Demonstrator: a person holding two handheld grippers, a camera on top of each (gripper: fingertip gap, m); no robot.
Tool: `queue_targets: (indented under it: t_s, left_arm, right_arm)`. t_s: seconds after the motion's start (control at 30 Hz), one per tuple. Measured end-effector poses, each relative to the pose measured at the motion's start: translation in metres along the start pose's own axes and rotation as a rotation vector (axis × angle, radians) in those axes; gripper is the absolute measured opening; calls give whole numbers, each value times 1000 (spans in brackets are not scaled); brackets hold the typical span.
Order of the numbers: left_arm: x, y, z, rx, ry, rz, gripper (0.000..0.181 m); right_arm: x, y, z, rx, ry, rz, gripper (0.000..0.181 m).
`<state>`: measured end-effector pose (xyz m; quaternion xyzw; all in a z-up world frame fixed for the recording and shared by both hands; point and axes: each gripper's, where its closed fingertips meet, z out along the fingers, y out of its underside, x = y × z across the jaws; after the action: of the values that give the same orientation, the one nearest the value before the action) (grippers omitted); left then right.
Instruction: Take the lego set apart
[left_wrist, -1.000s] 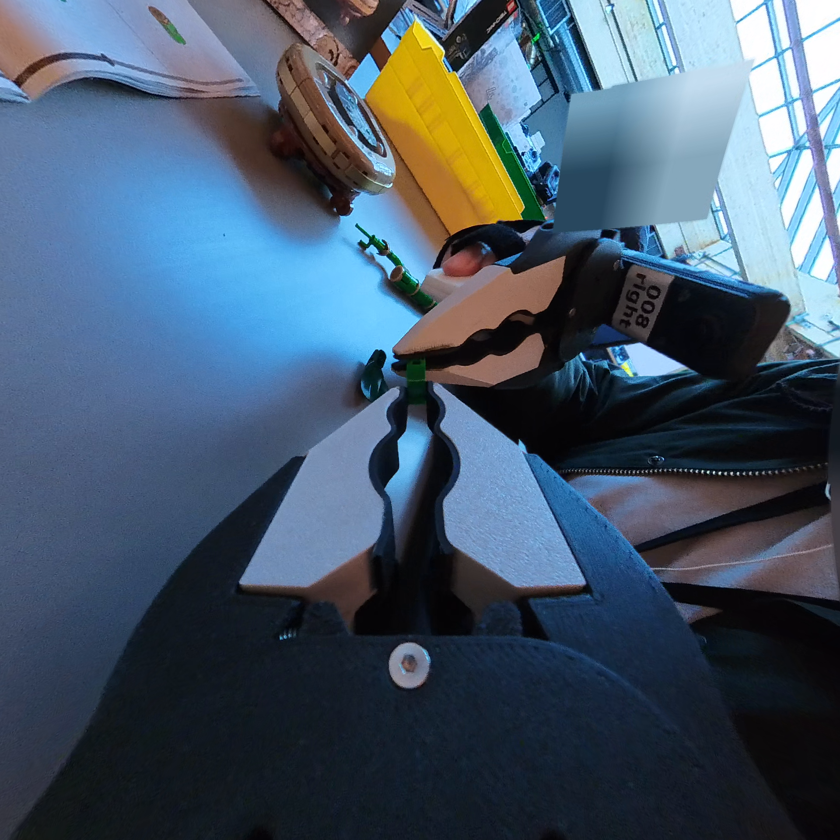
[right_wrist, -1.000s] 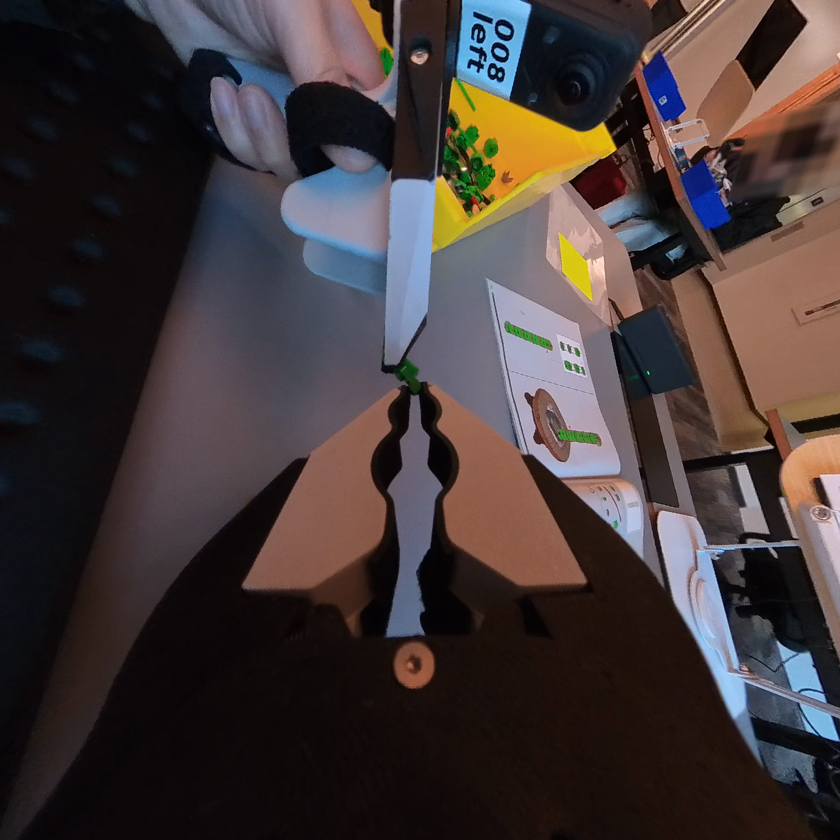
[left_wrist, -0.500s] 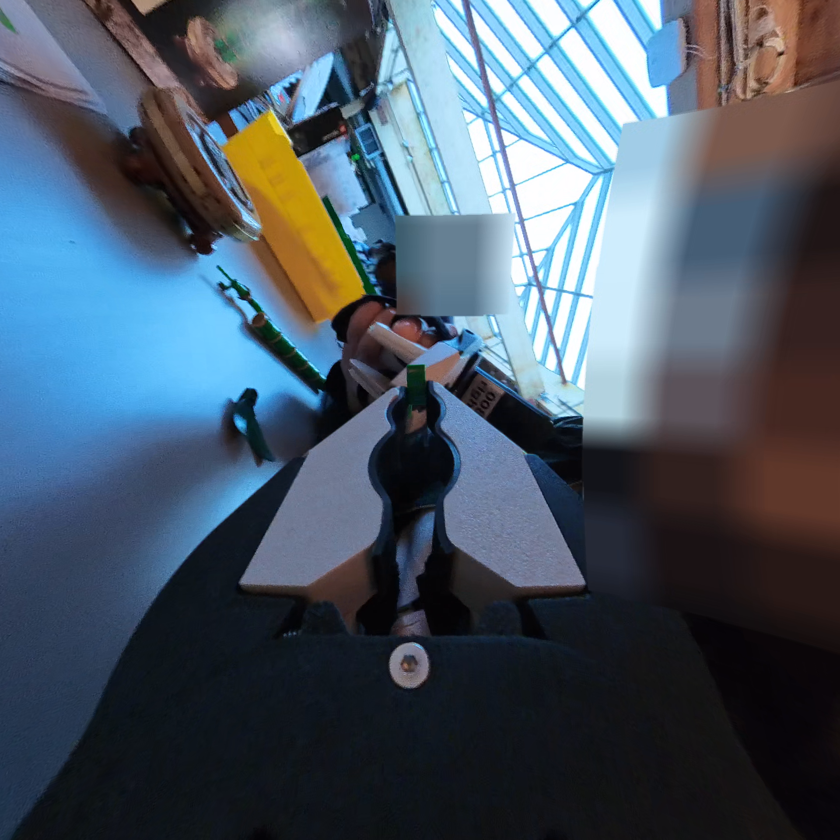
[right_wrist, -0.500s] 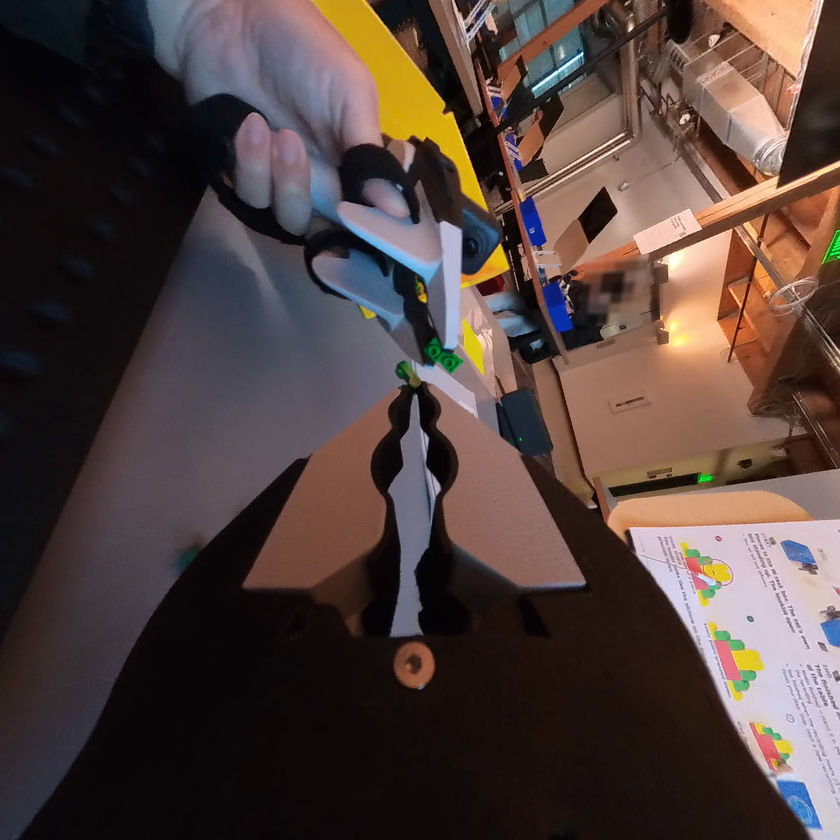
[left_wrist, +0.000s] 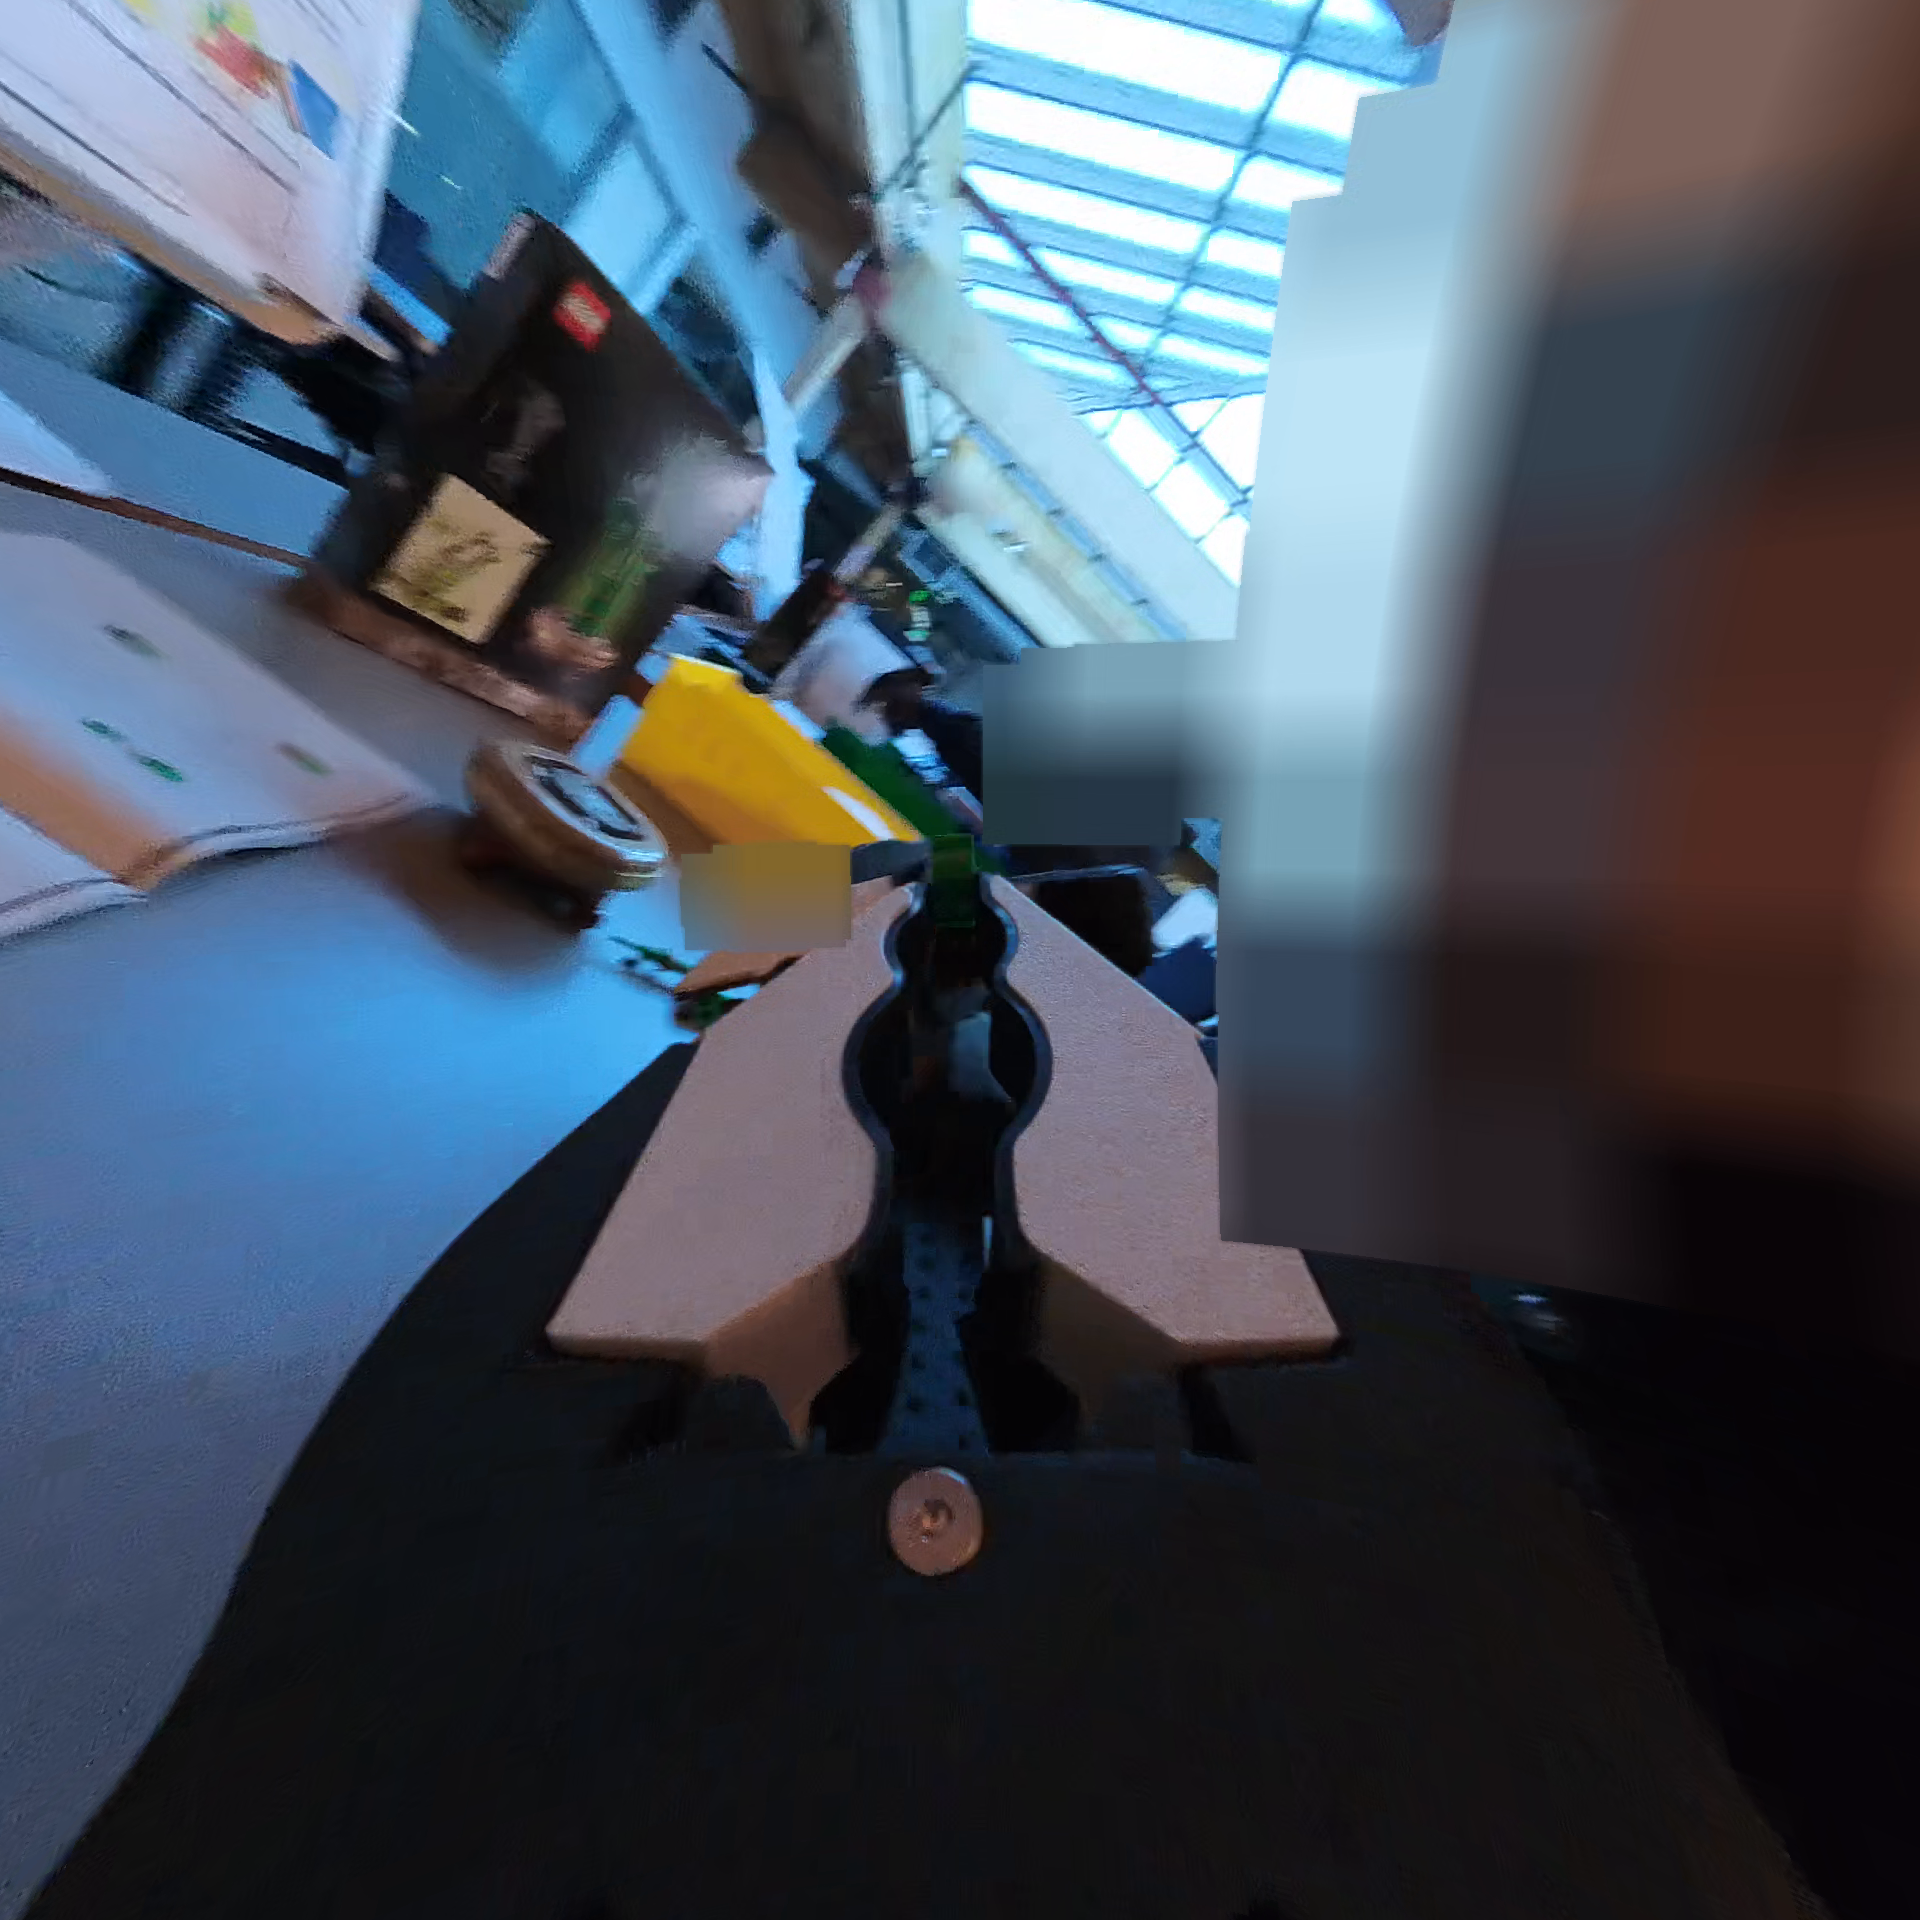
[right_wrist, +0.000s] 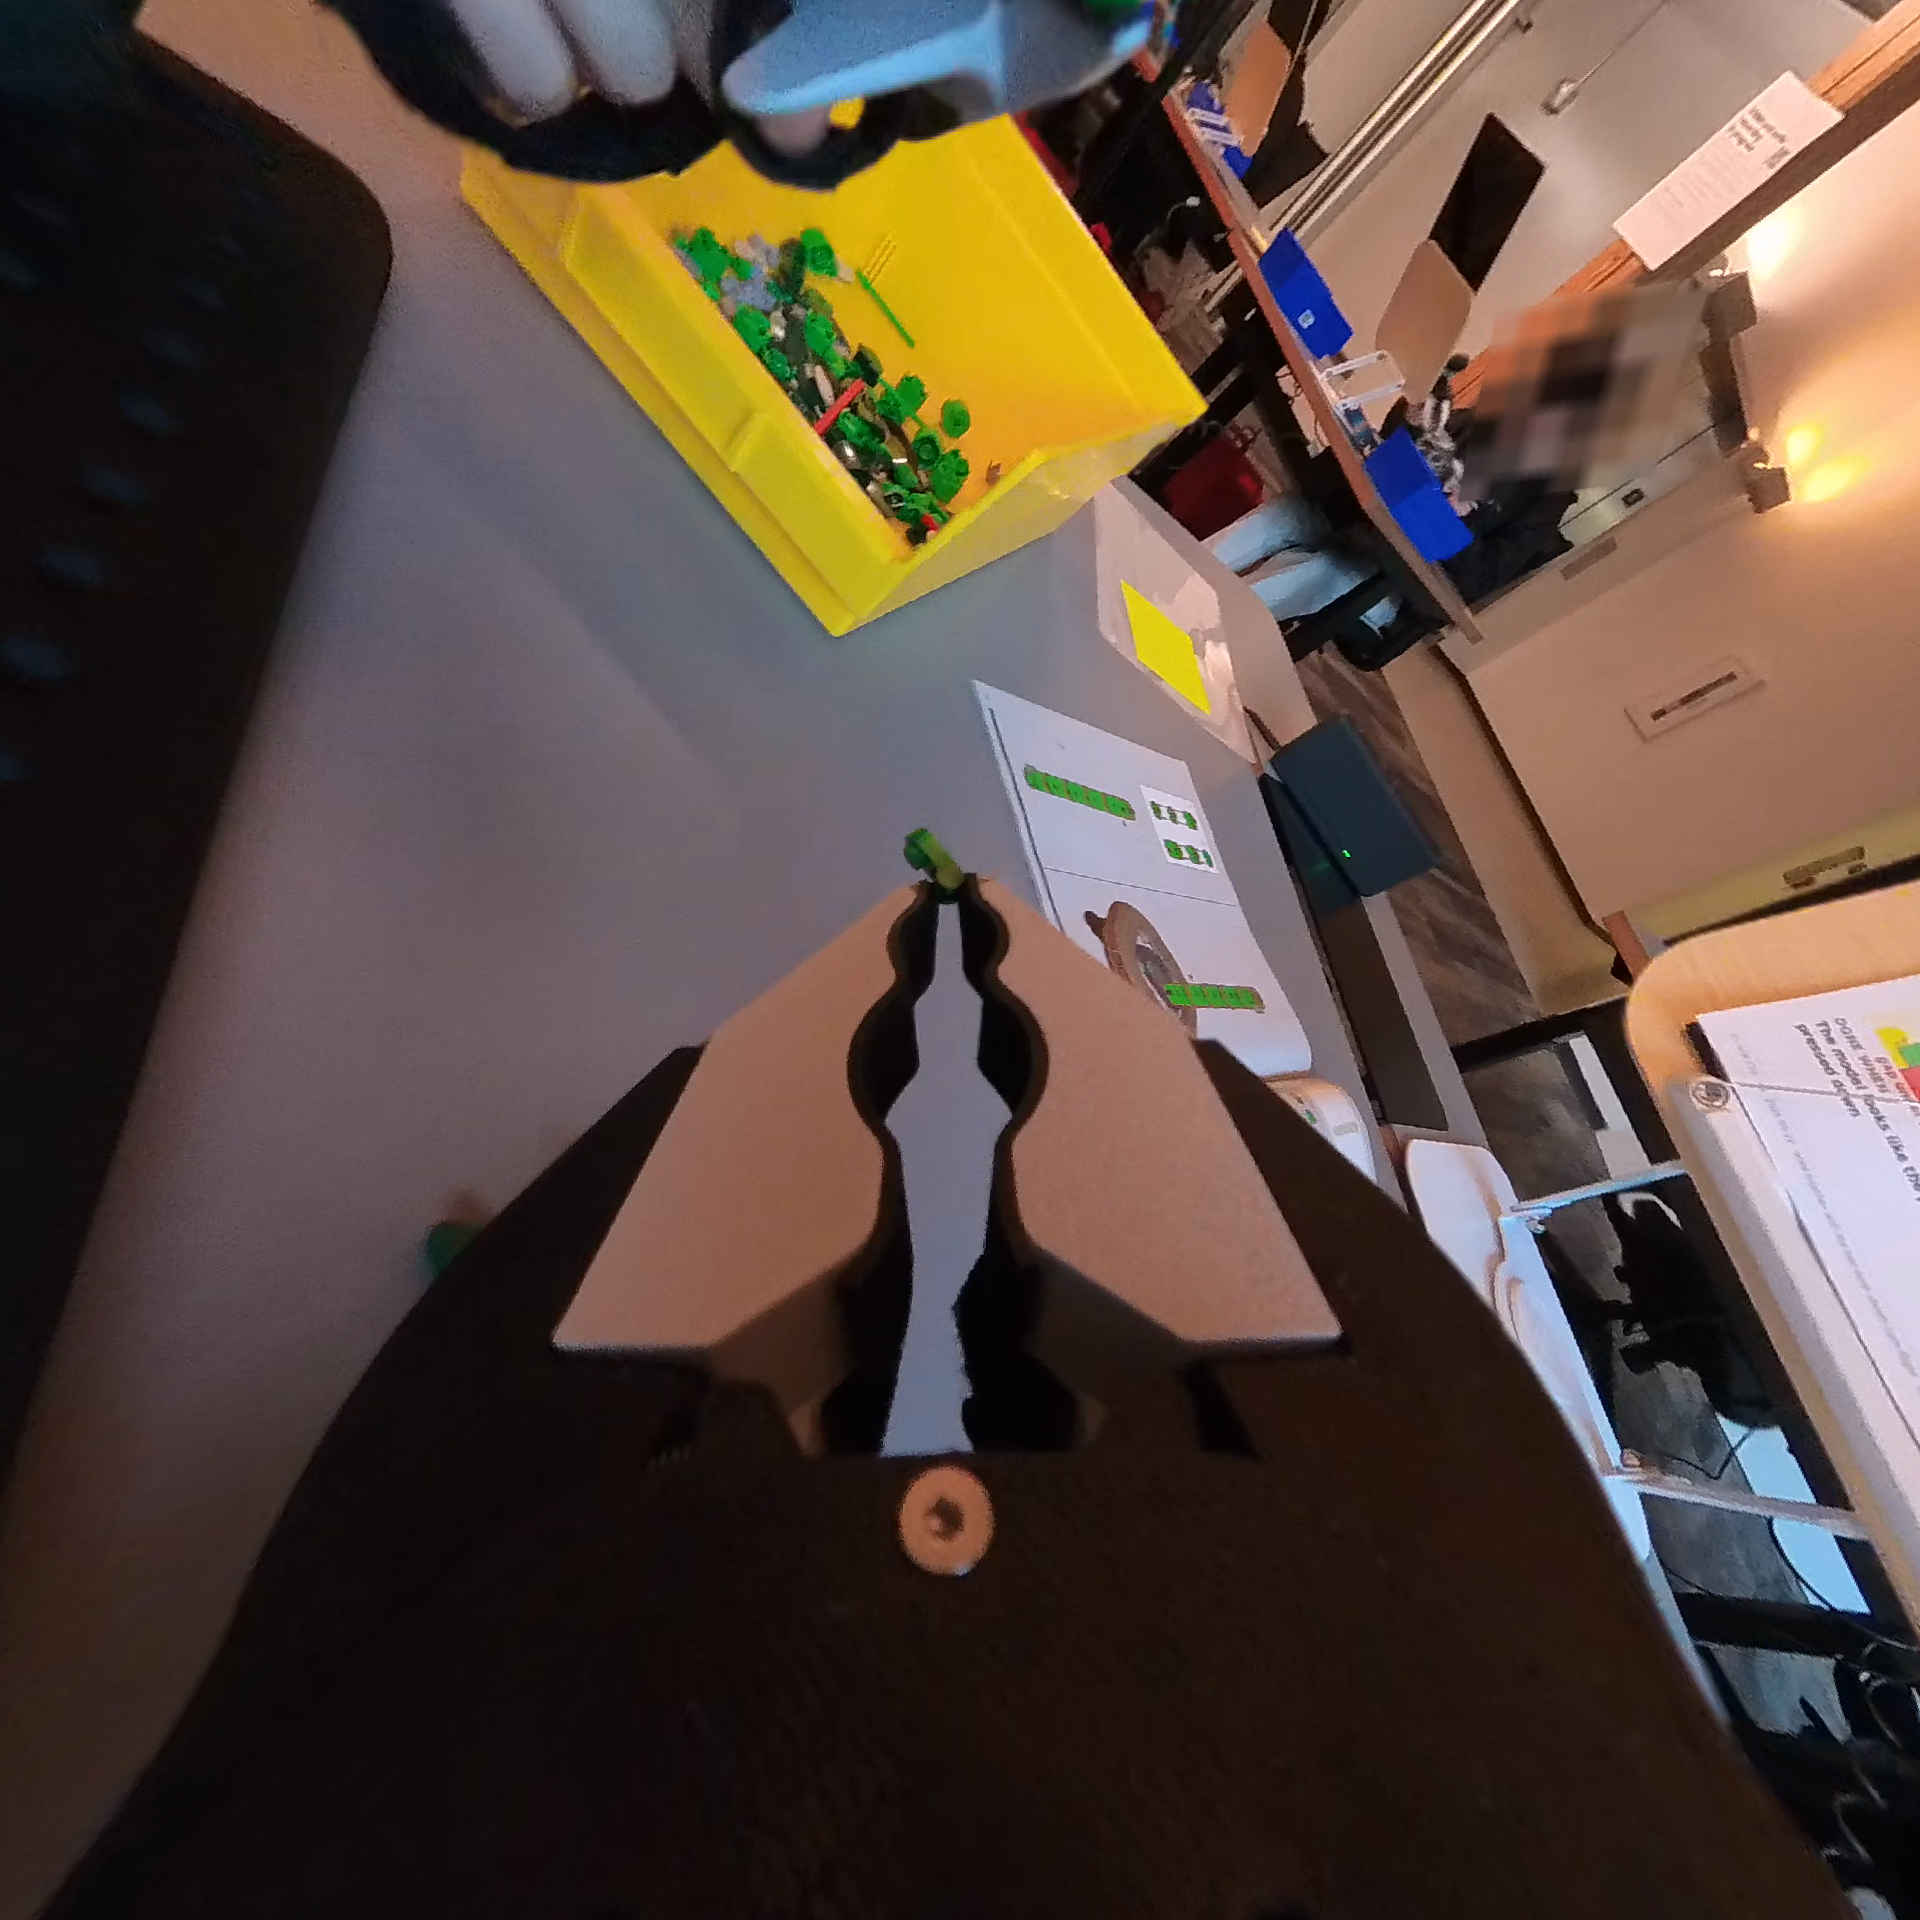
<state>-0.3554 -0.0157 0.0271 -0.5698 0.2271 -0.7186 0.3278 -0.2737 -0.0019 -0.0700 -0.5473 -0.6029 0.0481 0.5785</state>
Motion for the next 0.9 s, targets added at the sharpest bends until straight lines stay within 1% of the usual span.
queue_targets:
  t_s: [0.03,0.07,0.1,0.13,0.17,0.2,0.23,0.27,0.3,0.33,0.37,0.4,0.43,0.53,0.57,0.6,0.67,0.7,0.73,0.77,0.8,0.87,0.9]
  left_arm:
    - [0,-5,-5,18,27,-42,6]
    - [-2,-8,-11,39,17,-50,6]
    - [-9,-9,-17,36,-44,-28,6]
    - [-27,-9,-26,19,-192,22,5]
    - [-56,-10,-45,-10,-438,93,5]
    - [-91,-13,-78,-52,-754,165,5]
    - [-117,-16,-119,-113,-1066,227,6]
    - [-129,-17,-151,-178,-1287,266,6]
    - [-135,-17,-166,-236,-1390,290,6]
    - [-139,-19,-177,-247,-1468,292,21]
    - [-141,-21,-180,-236,-1497,282,40]
    - [-140,-22,-173,-211,-1458,270,50]
    - [-138,-24,-160,-169,-1390,264,54]
    - [-122,-39,-128,-17,-1208,307,49]
    - [-115,-40,-111,18,-1115,312,46]
    - [-105,-36,-88,32,-976,301,45]
    - [-83,-13,-30,-9,-645,217,42]
    - [-73,3,-5,-53,-504,175,41]
    - [-64,19,16,-100,-394,153,37]
    - [-58,34,33,-149,-317,147,31]
    - [-55,46,46,-189,-282,149,30]
    - [-51,62,63,-246,-262,181,31]
    - [-51,67,68,-266,-266,207,27]
  right_arm:
    - [-2,0,1,-8,-8,-11,3]
    - [-4,1,2,-15,-13,-22,3]
    - [-5,2,2,-20,-16,-33,3]
    - [-7,3,3,-27,-21,-38,3]
    - [-8,5,4,-35,-28,-38,3]
    - [-9,6,5,-43,-33,-37,3]
    - [-10,7,5,-48,-37,-38,3]
    - [-11,7,6,-50,-38,-40,3]
    - [-11,7,6,-51,-38,-42,3]
    - [-11,7,6,-52,-38,-43,3]
    - [-11,7,6,-55,-38,-42,3]
    - [-11,9,6,-60,-38,-41,3]
    - [-11,9,7,-63,-39,-41,3]
    - [-9,10,7,-66,-25,-40,3]
    - [-8,10,7,-64,-13,-38,3]
    - [-5,8,6,-54,2,-37,3]
    - [0,-2,3,1,37,-39,3]
    - [3,-9,0,41,55,-40,4]
    - [6,-15,-3,77,75,-38,4]
    - [9,-20,-6,103,97,-34,4]
    - [12,-24,-9,125,112,-31,4]
    - [15,-31,-14,167,127,-30,3]
    - [15,-33,-15,178,128,-33,4]
